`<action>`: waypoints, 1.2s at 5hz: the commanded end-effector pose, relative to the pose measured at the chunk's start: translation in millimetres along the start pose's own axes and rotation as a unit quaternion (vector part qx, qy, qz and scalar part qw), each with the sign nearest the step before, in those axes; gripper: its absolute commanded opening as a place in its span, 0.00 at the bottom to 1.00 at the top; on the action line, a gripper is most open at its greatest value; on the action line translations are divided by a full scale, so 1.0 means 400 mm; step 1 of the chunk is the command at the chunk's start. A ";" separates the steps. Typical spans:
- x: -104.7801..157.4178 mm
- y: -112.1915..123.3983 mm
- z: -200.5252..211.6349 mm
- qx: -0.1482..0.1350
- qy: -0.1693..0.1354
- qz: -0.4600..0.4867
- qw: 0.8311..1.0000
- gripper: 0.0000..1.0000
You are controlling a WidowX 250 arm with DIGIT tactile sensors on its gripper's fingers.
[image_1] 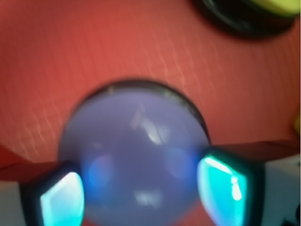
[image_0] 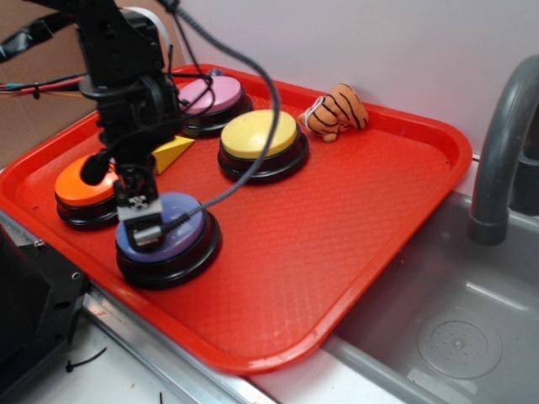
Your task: Push the purple button.
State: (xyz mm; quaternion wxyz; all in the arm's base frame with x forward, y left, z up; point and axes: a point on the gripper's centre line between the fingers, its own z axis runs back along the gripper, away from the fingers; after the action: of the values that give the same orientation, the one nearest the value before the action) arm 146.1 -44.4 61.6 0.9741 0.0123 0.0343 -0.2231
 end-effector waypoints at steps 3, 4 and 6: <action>0.001 0.024 0.162 0.000 -0.025 0.050 0.998 1.00; -0.004 0.026 0.186 0.002 -0.033 0.057 0.998 1.00; -0.014 0.028 0.225 0.000 -0.040 0.073 0.997 1.00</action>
State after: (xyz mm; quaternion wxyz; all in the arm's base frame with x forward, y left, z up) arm 146.4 -33.5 142.2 0.9879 0.0076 0.0178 -0.1538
